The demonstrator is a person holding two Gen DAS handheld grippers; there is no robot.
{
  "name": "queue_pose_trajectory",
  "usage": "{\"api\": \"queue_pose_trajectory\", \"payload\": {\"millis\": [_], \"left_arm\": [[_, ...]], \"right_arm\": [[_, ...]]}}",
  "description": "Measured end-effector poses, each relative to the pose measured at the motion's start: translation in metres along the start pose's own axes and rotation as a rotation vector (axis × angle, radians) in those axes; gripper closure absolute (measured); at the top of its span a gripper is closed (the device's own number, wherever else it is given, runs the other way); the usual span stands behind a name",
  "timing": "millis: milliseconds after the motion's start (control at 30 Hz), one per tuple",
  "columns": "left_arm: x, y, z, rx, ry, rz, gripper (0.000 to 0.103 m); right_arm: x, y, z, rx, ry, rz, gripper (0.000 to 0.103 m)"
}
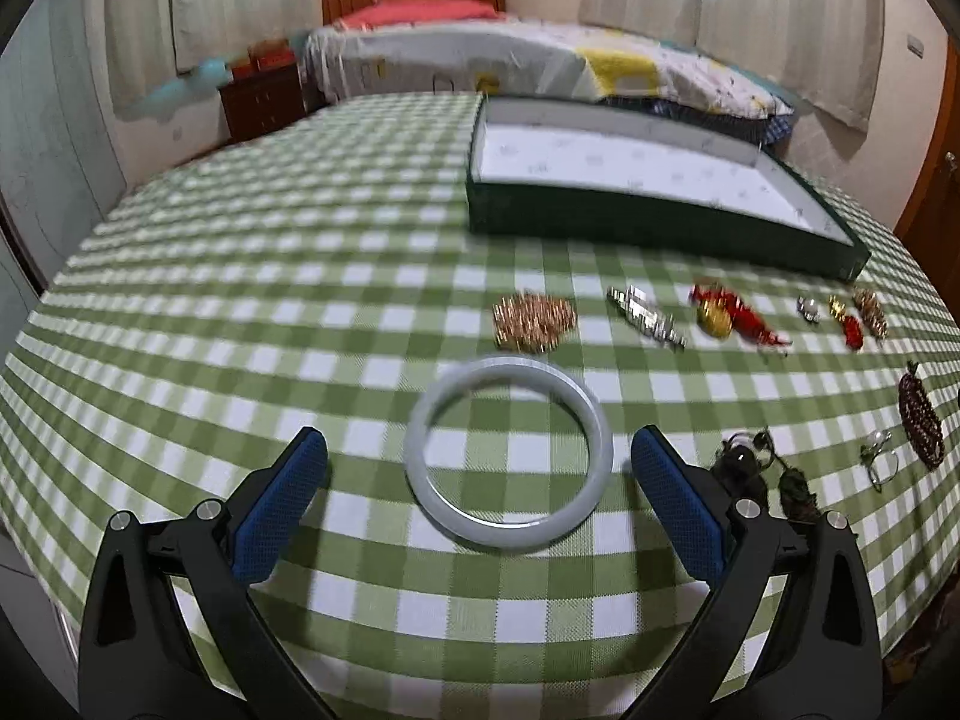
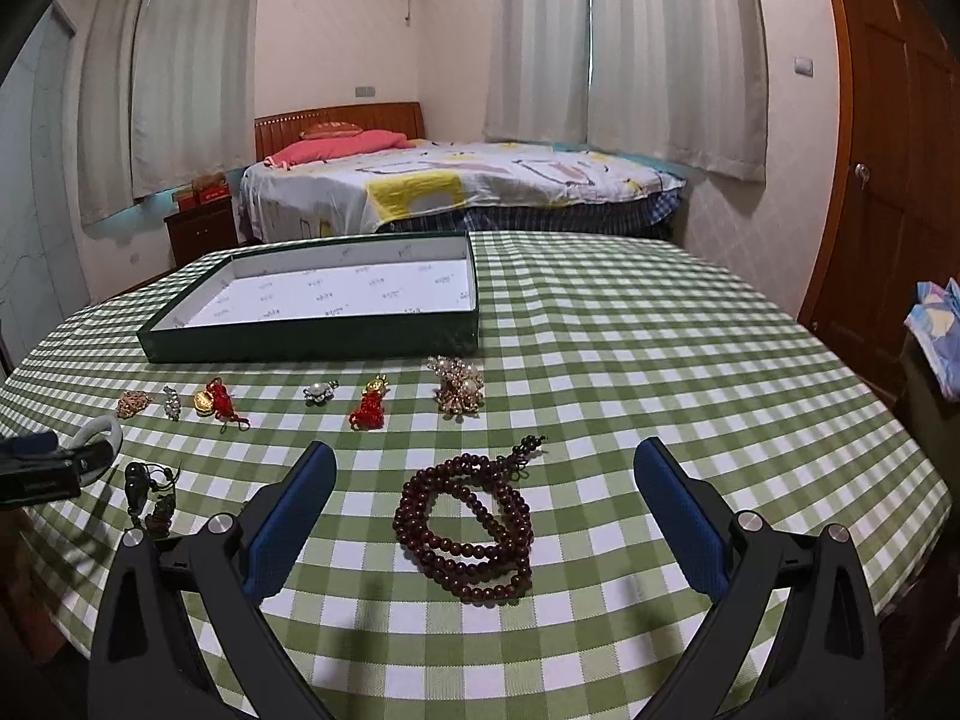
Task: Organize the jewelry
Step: 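Grasp the dark red bead bracelet with the right tool while the left tool approaches the white bangle, then close the left tool on the white jade bangle and lift it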
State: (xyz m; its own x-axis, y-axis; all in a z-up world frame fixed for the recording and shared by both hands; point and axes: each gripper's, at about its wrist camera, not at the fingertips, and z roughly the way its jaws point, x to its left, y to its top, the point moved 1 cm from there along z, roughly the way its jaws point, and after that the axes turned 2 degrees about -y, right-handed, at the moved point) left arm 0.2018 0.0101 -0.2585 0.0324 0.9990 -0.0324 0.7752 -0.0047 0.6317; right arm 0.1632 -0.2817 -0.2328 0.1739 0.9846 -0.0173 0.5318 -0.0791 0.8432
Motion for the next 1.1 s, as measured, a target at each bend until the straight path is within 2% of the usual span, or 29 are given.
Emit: {"api": "queue_pose_trajectory", "payload": {"millis": [133,433,533,700,800,1100], "left_arm": [[-0.003,0.001,0.004,0.004,0.005,0.012,0.006],[-0.003,0.000,0.000,-0.012,0.004,0.008,0.019],[-0.003,-0.001,-0.001,-0.010,0.004,0.004,0.018],[-0.006,0.000,0.001,0.006,0.005,0.003,0.011],[-0.007,0.003,0.003,0.017,0.006,0.001,0.007],[-0.003,0.006,0.006,0.023,0.011,-0.009,0.007]], "right_arm": [[0.001,0.001,0.007,0.028,-0.001,-0.002,0.007],[0.001,0.002,0.032,0.120,-0.004,-0.004,0.007],[0.004,0.000,0.041,0.162,0.002,-0.021,0.007],[0.006,-0.003,0.049,0.207,0.001,-0.036,0.009],[0.004,-0.008,0.054,0.251,0.017,-0.021,0.037],[0.009,-0.011,0.050,0.235,0.061,-0.021,0.056]]}}
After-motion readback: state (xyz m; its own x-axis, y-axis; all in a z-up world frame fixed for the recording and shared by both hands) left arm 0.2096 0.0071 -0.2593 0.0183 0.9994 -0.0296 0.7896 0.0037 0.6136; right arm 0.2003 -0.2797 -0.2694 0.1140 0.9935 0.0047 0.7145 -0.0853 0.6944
